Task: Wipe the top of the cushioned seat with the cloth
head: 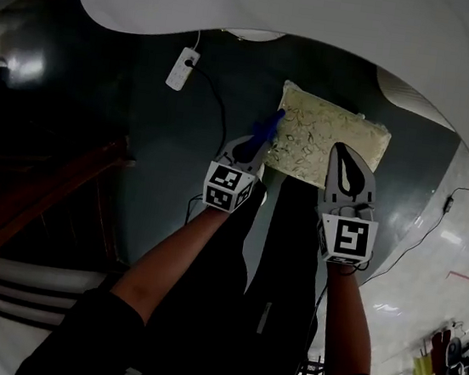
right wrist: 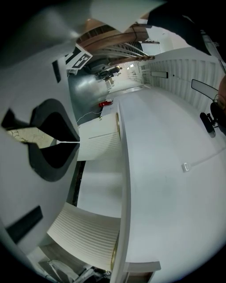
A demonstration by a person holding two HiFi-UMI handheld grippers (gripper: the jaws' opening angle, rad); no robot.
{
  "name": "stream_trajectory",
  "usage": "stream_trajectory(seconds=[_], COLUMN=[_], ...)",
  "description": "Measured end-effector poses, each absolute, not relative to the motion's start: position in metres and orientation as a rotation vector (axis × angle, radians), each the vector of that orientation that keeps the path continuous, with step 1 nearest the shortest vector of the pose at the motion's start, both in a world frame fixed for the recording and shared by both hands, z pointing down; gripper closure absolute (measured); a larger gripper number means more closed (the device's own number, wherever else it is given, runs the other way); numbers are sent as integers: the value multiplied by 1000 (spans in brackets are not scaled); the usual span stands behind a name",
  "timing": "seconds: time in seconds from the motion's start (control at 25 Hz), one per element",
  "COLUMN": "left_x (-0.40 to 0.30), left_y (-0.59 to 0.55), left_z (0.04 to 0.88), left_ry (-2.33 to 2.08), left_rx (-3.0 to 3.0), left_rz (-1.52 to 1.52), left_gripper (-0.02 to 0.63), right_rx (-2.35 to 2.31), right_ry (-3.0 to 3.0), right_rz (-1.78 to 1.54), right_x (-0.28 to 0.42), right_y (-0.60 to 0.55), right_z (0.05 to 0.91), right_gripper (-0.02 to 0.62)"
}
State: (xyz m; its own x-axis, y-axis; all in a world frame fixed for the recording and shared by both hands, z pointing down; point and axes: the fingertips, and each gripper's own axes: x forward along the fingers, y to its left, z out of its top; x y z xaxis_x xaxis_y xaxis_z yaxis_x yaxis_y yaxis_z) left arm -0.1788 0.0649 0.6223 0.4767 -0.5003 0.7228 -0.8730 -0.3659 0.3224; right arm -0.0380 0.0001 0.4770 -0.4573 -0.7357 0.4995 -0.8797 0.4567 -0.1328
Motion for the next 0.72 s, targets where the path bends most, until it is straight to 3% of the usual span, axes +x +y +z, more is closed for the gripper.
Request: stream_trajectory(seconds=[0.72], left_x=[-160], left_y=[82], left_z=[709], left_ry=[-1021], left_rx=[2063], left_rz=[808], left_gripper=[566], right_rx=[1230], right_ry=[-2372], right_rz=[634], right_x=[-73], right_y=[36], right_z=[523], right_gripper=[557])
